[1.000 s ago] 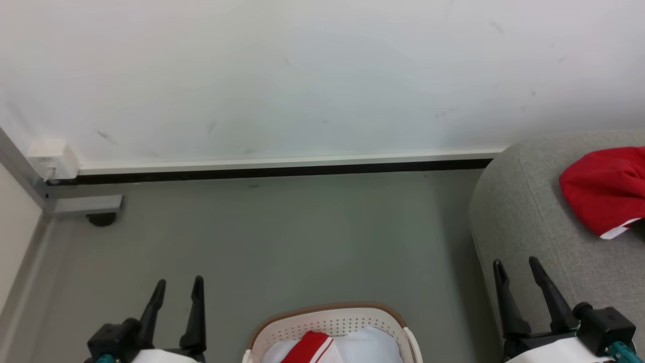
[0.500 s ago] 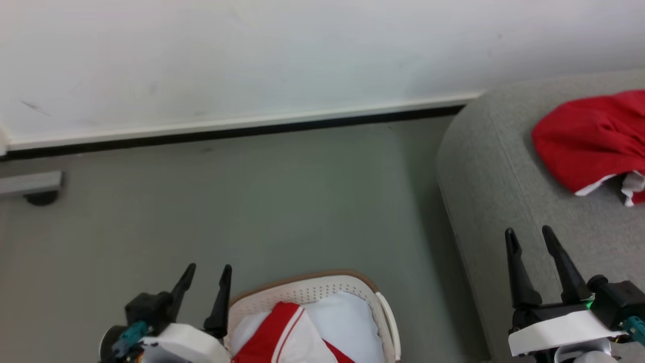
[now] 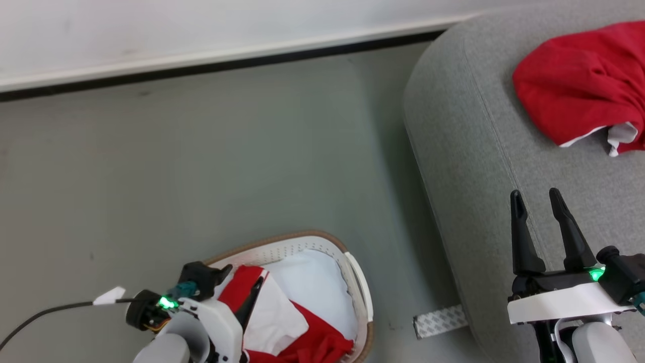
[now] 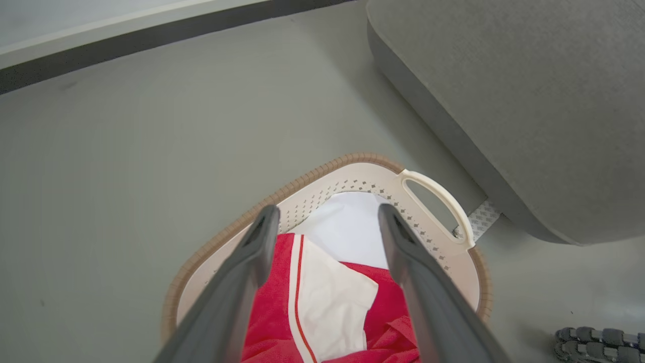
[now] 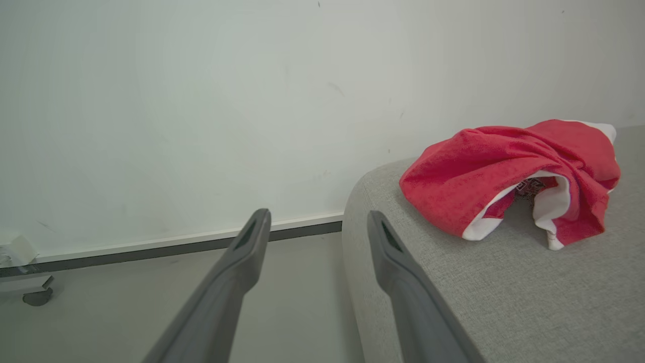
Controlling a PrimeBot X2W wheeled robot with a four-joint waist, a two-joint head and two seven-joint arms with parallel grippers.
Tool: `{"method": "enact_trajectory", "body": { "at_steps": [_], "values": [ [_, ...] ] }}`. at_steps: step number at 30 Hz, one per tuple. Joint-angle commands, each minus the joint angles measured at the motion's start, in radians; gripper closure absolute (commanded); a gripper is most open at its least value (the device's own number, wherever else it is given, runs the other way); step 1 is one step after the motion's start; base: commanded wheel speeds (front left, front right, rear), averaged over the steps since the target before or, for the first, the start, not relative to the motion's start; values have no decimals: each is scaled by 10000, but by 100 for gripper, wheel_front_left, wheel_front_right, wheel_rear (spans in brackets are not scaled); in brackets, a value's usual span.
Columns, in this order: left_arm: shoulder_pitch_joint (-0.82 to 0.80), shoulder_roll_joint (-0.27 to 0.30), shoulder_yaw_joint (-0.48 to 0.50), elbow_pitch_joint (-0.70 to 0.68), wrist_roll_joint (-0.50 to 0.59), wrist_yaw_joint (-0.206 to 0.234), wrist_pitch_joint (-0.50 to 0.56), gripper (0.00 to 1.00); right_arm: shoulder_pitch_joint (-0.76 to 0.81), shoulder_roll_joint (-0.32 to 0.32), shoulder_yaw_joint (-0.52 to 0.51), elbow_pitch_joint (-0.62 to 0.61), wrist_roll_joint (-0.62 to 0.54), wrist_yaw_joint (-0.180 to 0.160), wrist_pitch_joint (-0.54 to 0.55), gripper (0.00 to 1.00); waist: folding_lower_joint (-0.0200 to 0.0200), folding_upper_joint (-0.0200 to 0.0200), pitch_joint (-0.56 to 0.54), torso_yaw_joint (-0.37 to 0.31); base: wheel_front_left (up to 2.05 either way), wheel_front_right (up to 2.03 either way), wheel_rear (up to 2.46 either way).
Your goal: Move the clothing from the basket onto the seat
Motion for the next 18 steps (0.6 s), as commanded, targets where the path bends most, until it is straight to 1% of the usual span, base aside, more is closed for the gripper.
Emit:
{"method": "enact_trajectory", "body": {
  "at_steps": [1, 5, 10, 14, 18],
  "values": [
    [-221, 173, -184, 160, -35, 19, 32, 0, -140, 39, -48, -65, -4, -22, -31, 0, -2, -1, 386, -261, 0, 0, 0],
    [-733, 369, -1316, 979, -99, 19, 394, 0, -292, 100, 43, -185, 7, -22, -31, 0, -2, -1, 926, -526, 0, 0, 0],
    [-1412, 547, -2438, 1835, -429, 19, 877, 0, -519, 117, 88, -388, 165, -22, -31, 0, -2, -1, 1641, -811, 0, 0, 0],
    [-1812, 732, -3458, 2330, -788, 18, 1291, 0, -713, 119, 112, -615, 372, -22, -31, 0, -2, -1, 2245, -1052, 0, 0, 0],
    [-2203, 988, -4586, 2650, -1188, 18, 1988, 0, -921, 121, 77, -871, 492, -22, -31, 0, -2, -1, 2810, -1256, 0, 0, 0]
  ]
}}
